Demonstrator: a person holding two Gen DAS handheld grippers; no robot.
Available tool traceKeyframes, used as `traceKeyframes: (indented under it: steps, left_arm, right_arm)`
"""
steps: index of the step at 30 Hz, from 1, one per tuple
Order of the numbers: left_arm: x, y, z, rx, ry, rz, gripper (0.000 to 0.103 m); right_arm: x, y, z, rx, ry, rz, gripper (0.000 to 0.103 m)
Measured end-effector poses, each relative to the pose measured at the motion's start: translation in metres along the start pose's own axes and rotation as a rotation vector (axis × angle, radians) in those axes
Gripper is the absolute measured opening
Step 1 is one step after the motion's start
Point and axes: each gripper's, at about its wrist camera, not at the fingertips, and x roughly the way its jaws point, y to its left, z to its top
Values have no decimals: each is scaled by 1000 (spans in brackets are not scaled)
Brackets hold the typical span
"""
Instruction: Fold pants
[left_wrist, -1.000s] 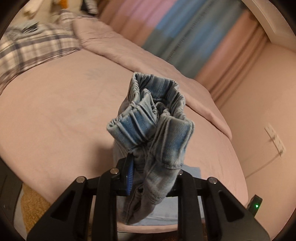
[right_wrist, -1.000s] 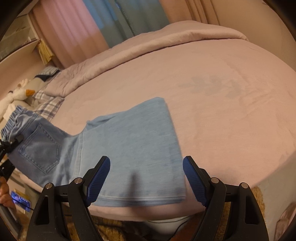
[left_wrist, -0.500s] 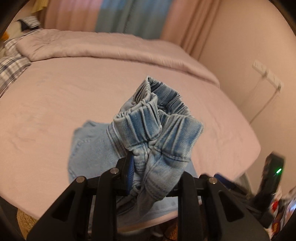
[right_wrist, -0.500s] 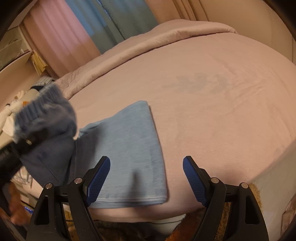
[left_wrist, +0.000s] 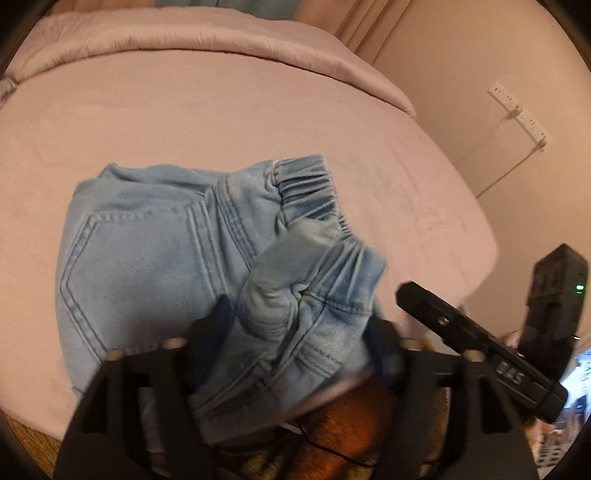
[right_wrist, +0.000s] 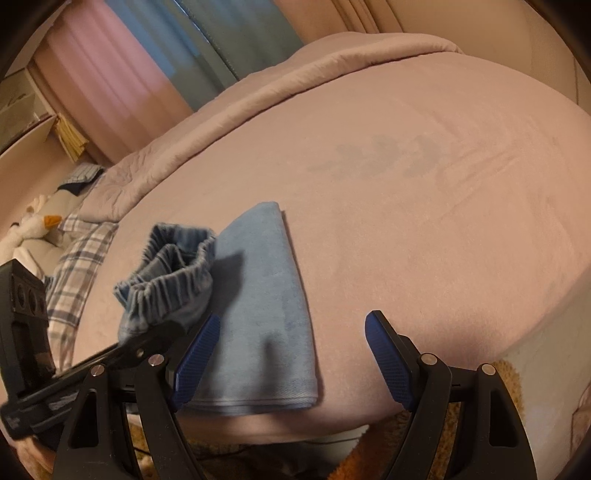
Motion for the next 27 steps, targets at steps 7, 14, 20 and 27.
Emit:
traceKeyframes:
  steps: [7, 14, 20, 27]
  left_arm:
    - [-52, 27, -14, -21, -118, 165, 94]
    - [-88, 81, -26, -172, -166, 270, 97]
    - [-103, 111, -33, -260, -181, 349, 97]
    - [-95, 119, -23, -300, -179, 342, 97]
  right_arm:
    - [-7, 4, 13, -1, -25, 40, 99]
    - [15, 36, 26, -75, 51, 176, 102]
    - [61, 53, 25, -72, 182, 219, 102]
    - [84, 57, 20, -46, 227, 177, 48]
